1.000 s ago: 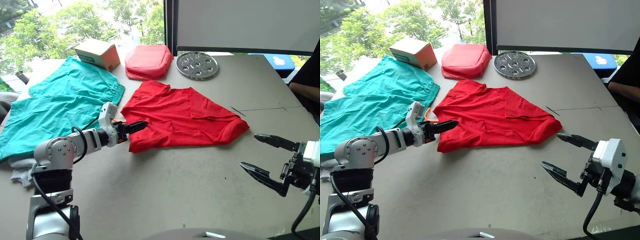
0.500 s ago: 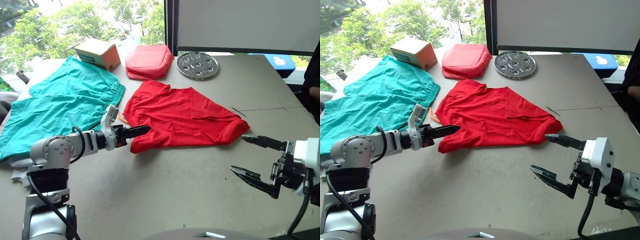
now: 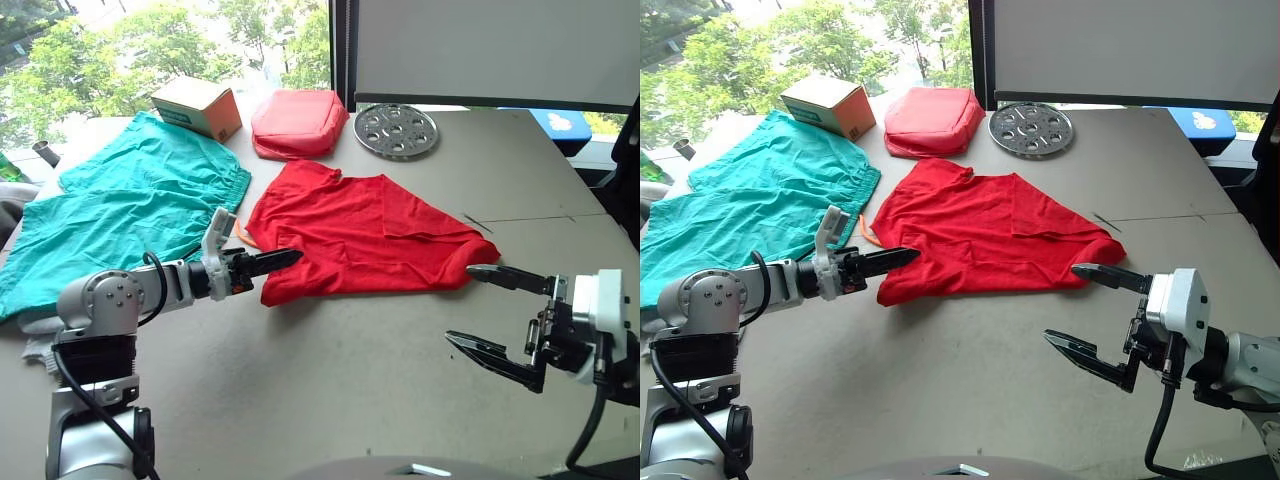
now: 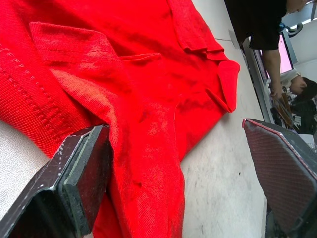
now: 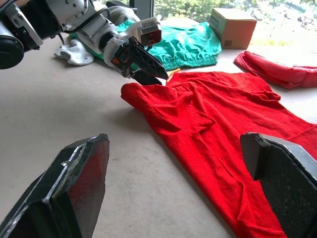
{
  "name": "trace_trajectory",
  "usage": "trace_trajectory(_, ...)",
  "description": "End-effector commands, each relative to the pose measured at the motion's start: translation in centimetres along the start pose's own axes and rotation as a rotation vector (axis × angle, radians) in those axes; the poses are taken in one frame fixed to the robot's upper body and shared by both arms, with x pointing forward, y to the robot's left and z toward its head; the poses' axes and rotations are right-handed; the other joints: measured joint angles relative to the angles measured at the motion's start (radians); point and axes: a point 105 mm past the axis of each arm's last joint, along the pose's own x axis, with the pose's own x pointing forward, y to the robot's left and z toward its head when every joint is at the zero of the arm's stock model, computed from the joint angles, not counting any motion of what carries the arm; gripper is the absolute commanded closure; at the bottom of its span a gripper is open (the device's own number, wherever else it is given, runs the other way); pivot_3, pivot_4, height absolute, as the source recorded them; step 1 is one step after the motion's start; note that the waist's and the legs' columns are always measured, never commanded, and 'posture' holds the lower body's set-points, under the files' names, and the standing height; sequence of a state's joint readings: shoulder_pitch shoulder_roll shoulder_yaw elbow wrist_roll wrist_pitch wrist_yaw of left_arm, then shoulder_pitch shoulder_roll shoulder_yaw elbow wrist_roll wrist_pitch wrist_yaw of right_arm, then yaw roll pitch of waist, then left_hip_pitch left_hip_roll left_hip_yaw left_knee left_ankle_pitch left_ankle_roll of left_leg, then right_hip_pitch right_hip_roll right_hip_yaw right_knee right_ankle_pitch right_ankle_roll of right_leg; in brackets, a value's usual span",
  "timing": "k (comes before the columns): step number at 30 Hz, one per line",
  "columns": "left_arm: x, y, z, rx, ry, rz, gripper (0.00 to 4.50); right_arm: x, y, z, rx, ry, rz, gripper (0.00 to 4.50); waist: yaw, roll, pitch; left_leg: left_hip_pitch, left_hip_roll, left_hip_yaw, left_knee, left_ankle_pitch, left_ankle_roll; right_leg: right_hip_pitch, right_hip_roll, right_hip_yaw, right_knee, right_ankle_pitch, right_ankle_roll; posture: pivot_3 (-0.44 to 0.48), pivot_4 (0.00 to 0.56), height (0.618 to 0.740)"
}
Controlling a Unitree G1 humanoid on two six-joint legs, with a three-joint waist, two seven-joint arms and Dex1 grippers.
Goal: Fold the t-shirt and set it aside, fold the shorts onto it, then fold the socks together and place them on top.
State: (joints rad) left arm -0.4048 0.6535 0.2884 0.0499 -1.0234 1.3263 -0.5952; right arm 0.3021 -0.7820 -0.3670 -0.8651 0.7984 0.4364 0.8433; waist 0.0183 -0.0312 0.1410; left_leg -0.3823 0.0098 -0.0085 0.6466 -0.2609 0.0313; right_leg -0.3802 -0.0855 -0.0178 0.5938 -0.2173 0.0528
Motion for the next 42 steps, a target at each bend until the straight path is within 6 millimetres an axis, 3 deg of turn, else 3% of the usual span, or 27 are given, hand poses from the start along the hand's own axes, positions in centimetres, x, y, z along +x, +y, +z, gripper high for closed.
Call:
trace_trajectory(1, -0.5, -1.1, 1.9, 0.047, -0.069, -0.031, 0.07, 0.1, 0.2, 0.5, -0.018, -0.007, 0.017, 0.0, 0.0, 0.0, 0.0, 0.0, 0.0, 0.0, 0.0, 0.0, 0.0, 0.0, 0.0, 0.0, 0.0, 0.0, 0.0, 0.0, 0.15, 0.74)
trace_trajectory(6, -0.2, -0.5, 2.2, 0.041, -0.083, 0.009, 0.07, 0.2, 0.0, 0.4, -0.019, -0.008, 0.015, 0.0, -0.001, 0.0, 0.0, 0.0, 0.0, 0.0, 0.0, 0.0, 0.0, 0.0, 0.004, 0.0, 0.0, 0.0, 0.0, 0.0, 0.15, 0.74)
trace_trajectory(14, 1.0, 2.4, 2.1, -0.024, -0.061, 0.164, 0.07, 0.4, 0.2, 0.5, -0.021, -0.012, 0.015, 0.0, 0.0, 0.0, 0.0, 0.0, 0.0, 0.0, 0.001, 0.0, 0.0, 0.0, 0.005, 0.0, 0.0, 0.0, 0.0, 0.0, 0.15, 0.74)
trace_trajectory(20, 2.6, 1.8, 2.4, -0.05, -0.073, 0.109, 0.07, 0.2, 0.3, 0.3, -0.015, -0.006, 0.001, 0.0, 0.002, 0.0, 0.0, 0.0, -0.001, 0.0, 0.001, 0.0, 0.0, 0.001, 0.005, 0.0, 0.001, 0.0, 0.0, 0.0, 0.15, 0.74)
trace_trajectory(24, 3.6, 1.5, 1.9, -0.022, -0.042, 0.089, 1.91, 0.2, 0.3, 0.3, -0.013, -0.006, -0.003, 0.0, 0.002, -0.001, 0.0, 0.0, -0.001, 0.0, 0.001, 0.0, 0.0, 0.001, 0.005, 0.0, 0.001, 0.0, 0.0, 0.0, 0.15, 0.74)
trace_trajectory(25, 3.7, 1.4, 1.7, -0.013, -0.035, 0.083, 2.05, 0.2, 0.3, 0.3, -0.013, -0.006, -0.005, 0.0, 0.001, -0.001, 0.0, 0.0, -0.001, 0.0, 0.001, 0.0, 0.0, 0.001, 0.005, 0.0, 0.001, 0.0, 0.0, 0.0, 0.15, 0.74)
trace_trajectory(26, 3.8, 1.4, 1.6, 0.002, -0.029, 0.086, 2.79, 0.2, 0.3, 0.3, -0.013, -0.005, -0.006, 0.0, 0.001, -0.001, 0.0, 0.0, -0.001, 0.0, 0.001, 0.0, 0.0, 0.001, 0.005, 0.0, 0.001, 0.0, 0.0, 0.0, 0.15, 0.74)
trace_trajectory(30, 4.1, 1.3, 1.7, 0.039, -0.027, 0.068, 4.47, 0.2, 0.2, 0.2, -0.012, -0.002, -0.012, 0.0, 0.001, -0.001, 0.0, -0.001, -0.001, -0.001, 0.001, 0.0, 0.0, 0.001, 0.005, 0.0, 0.001, 0.0, 0.0, 0.0, 0.15, 0.74)
trace_trajectory(37, 1.7, 0.9, 3.5, 0.134, -0.14, 0.045, 4.47, 0.4, 0.1, 0.0, -0.001, 0.003, -0.028, 0.0, -0.002, -0.001, 0.0, -0.001, 0.0, 0.0, 0.001, 0.0, 0.0, 0.001, 0.004, 0.0, 0.0, 0.0, 0.0, 0.0, 0.15, 0.74)
trace_trajectory(42, 0.7, 1.7, 2.5, 0.369, -0.088, 0.121, 4.47, 0.6, 0.0, -0.3, 0.004, 0.002, -0.02, 0.0, -0.002, 0.0, 0.0, 0.0, 0.0, 0.0, 0.0, 0.0, 0.0, 0.0, -0.001, 0.001, 0.0, 0.0, 0.0, 0.0, 0.15, 0.74)
